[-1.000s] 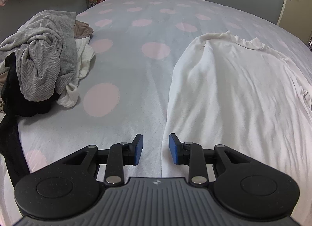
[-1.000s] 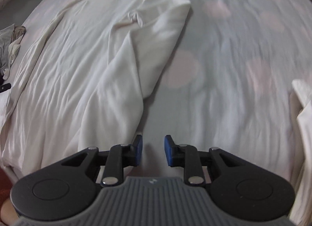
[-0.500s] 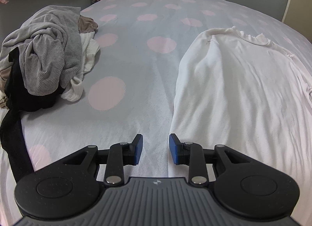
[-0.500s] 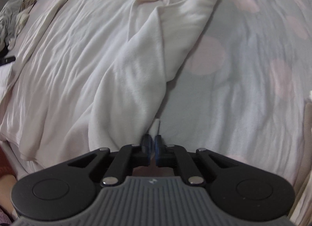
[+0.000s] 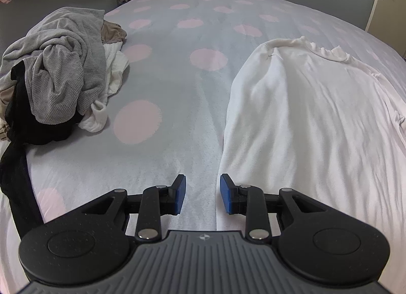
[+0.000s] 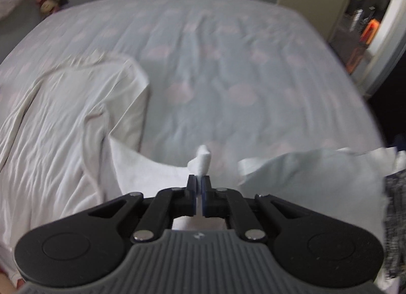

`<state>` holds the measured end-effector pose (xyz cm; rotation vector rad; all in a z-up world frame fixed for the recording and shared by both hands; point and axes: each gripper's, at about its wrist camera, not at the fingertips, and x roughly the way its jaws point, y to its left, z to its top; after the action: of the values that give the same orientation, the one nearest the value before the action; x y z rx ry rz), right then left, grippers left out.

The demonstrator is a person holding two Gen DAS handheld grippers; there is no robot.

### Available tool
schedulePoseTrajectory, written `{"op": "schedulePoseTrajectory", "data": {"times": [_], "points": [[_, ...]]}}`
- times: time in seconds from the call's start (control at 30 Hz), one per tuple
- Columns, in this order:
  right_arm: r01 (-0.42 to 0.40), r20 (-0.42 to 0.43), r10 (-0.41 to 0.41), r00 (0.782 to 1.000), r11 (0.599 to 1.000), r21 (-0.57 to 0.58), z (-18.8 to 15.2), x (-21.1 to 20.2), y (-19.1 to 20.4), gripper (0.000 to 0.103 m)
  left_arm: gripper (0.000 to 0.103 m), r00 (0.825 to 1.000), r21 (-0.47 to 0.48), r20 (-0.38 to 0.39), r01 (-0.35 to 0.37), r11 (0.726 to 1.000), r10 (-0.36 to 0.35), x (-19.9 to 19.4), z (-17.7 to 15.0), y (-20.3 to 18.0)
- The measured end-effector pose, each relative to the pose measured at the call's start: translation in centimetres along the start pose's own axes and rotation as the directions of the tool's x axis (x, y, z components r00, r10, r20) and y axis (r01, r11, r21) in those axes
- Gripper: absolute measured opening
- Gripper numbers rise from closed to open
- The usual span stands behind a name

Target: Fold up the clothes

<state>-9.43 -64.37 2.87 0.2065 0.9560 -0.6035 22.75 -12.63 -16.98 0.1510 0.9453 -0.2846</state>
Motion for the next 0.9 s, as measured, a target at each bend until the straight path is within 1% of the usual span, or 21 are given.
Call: {"op": "schedulePoseTrajectory", "data": {"times": [0.07, 0.17, 0.23, 0.43, 0.5, 0.63, 0.7, 0.77, 0.8, 0.9], "points": [[0.065, 0.050, -0.067, 0.997, 0.997, 0.031, 0.9, -1.1, -1.8, 0.004, 0.028, 1.000, 0.001, -0.002, 0.000, 1.000, 0.000, 0.1, 0.0, 0.0], [0.155, 0.096, -0.163, 0.982, 0.984, 0.087, 2.1, -1.5, -4.8, 0.004, 0.027, 1.000, 0.011, -0.004, 0.000, 1.000, 0.000, 0.0, -0.1, -0.2], [0.184, 0.088, -0.196, 0.977, 0.974, 0.133, 2.6, -0.9, -6.4, 0.004, 0.028, 1.000, 0.010, -0.005, -0.002, 1.000, 0.002, 0.0, -0.1, -0.1], [0.297, 0.052, -0.310, 0.949, 0.939, 0.174, 2.3, 1.0, -9.7, 0.004, 0.028, 1.000, -0.014, -0.012, -0.012, 1.000, 0.012, 0.2, 0.0, 0.4], [0.306, 0.036, -0.319, 0.947, 0.932, 0.194, 1.9, 1.9, -10.8, 0.004, 0.028, 1.000, -0.007, -0.018, -0.006, 1.000, 0.006, 0.4, 0.0, 0.2], [0.293, 0.010, -0.302, 0.953, 0.932, 0.213, 0.5, 3.8, -11.4, 0.004, 0.028, 0.999, 0.022, -0.027, 0.020, 1.000, -0.020, 0.5, 0.0, -0.3], [0.283, -0.002, -0.289, 0.957, 0.936, 0.208, -0.1, 4.5, -11.2, 0.005, 0.035, 0.999, 0.037, -0.041, 0.037, 0.999, -0.035, 0.4, 0.0, -0.3], [0.269, 0.007, -0.276, 0.961, 0.941, 0.206, -0.4, 4.6, -10.8, 0.006, 0.039, 0.997, 0.041, -0.065, 0.048, 0.998, -0.045, 0.3, 0.2, -0.1], [0.261, 0.013, -0.269, 0.963, 0.943, 0.206, -0.5, 4.6, -10.6, 0.007, 0.039, 0.996, 0.038, -0.081, 0.052, 0.998, -0.049, 0.3, 0.3, 0.2], [0.230, 0.075, -0.248, 0.966, 0.953, 0.196, -0.7, 3.7, -9.5, 0.008, 0.039, 0.988, 0.022, -0.133, 0.080, 0.997, -0.076, 0.0, 0.6, 0.9]]}}
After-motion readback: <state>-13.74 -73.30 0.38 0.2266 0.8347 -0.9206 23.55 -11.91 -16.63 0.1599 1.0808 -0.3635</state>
